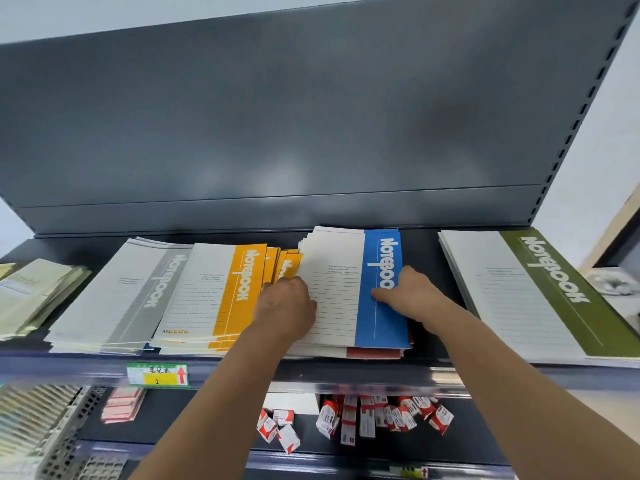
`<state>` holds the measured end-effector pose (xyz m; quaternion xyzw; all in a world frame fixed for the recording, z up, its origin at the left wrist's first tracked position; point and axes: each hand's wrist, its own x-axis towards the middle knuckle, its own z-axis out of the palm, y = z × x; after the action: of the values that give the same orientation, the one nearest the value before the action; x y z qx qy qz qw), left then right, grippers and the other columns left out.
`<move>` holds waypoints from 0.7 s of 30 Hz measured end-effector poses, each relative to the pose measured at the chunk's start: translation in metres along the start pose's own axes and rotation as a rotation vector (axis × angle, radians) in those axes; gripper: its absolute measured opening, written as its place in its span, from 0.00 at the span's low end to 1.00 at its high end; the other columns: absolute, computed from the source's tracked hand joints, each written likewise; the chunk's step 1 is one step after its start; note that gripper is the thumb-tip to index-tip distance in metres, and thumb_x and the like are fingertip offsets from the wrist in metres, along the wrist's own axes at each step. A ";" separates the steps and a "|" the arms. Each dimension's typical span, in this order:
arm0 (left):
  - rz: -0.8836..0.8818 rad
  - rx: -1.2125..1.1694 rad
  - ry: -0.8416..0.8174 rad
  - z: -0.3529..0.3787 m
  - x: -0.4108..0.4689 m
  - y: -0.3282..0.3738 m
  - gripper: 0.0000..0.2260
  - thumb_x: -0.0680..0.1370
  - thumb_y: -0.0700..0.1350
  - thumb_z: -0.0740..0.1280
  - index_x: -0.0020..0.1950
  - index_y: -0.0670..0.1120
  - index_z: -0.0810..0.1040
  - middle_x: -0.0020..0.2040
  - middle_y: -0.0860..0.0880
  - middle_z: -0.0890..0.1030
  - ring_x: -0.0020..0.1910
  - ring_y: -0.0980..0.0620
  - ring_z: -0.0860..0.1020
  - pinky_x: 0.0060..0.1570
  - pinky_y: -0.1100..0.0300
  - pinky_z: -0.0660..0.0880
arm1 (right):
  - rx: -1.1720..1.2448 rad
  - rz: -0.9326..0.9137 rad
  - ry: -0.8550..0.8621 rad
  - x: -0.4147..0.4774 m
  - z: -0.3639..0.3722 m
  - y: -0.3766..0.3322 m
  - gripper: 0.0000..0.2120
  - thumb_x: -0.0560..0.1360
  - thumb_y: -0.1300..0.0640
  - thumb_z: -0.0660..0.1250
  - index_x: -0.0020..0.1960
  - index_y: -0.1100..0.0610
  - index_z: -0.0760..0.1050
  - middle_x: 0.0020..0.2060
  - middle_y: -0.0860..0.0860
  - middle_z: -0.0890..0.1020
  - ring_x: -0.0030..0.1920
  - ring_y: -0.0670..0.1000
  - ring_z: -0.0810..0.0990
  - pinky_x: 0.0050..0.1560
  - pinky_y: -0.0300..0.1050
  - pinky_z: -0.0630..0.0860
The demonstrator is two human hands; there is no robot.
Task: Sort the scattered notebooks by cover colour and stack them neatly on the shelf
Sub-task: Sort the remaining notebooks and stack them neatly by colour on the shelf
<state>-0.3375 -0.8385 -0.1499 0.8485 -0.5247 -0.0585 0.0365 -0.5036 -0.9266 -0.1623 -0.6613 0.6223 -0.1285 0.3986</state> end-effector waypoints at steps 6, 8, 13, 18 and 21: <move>0.001 -0.001 0.004 0.003 0.001 0.000 0.16 0.80 0.51 0.62 0.64 0.44 0.72 0.59 0.46 0.77 0.57 0.47 0.76 0.58 0.55 0.74 | 0.105 -0.013 0.013 0.003 0.007 0.003 0.29 0.70 0.56 0.74 0.65 0.56 0.63 0.62 0.57 0.72 0.58 0.57 0.76 0.59 0.57 0.77; 0.006 -0.018 0.003 0.003 -0.001 0.004 0.17 0.80 0.52 0.62 0.64 0.44 0.72 0.59 0.45 0.77 0.58 0.46 0.75 0.58 0.55 0.73 | 0.166 -0.005 0.020 0.006 0.005 0.005 0.28 0.71 0.59 0.74 0.64 0.55 0.62 0.62 0.57 0.72 0.58 0.57 0.76 0.58 0.58 0.77; 0.097 -0.178 -0.047 0.014 -0.003 0.021 0.17 0.78 0.54 0.64 0.63 0.46 0.73 0.59 0.47 0.75 0.57 0.48 0.74 0.56 0.55 0.75 | 0.018 0.014 0.092 0.008 -0.023 0.017 0.32 0.74 0.61 0.70 0.71 0.58 0.56 0.64 0.60 0.69 0.59 0.59 0.75 0.56 0.54 0.76; -0.046 -0.481 -0.137 0.013 0.005 0.028 0.17 0.78 0.54 0.66 0.60 0.45 0.72 0.56 0.48 0.77 0.55 0.48 0.76 0.51 0.56 0.76 | -0.137 0.024 0.099 0.010 -0.036 0.027 0.36 0.76 0.60 0.68 0.75 0.63 0.50 0.68 0.62 0.67 0.65 0.60 0.71 0.62 0.54 0.73; -0.122 -0.694 -0.204 0.005 0.011 0.035 0.17 0.77 0.52 0.68 0.60 0.43 0.71 0.57 0.47 0.76 0.56 0.47 0.76 0.50 0.56 0.75 | -0.168 0.007 0.082 0.010 -0.033 0.027 0.36 0.76 0.58 0.67 0.76 0.64 0.49 0.70 0.63 0.65 0.67 0.60 0.69 0.65 0.55 0.71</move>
<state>-0.3641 -0.8644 -0.1509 0.8050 -0.4229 -0.3196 0.2663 -0.5429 -0.9459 -0.1625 -0.6845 0.6490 -0.1014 0.3162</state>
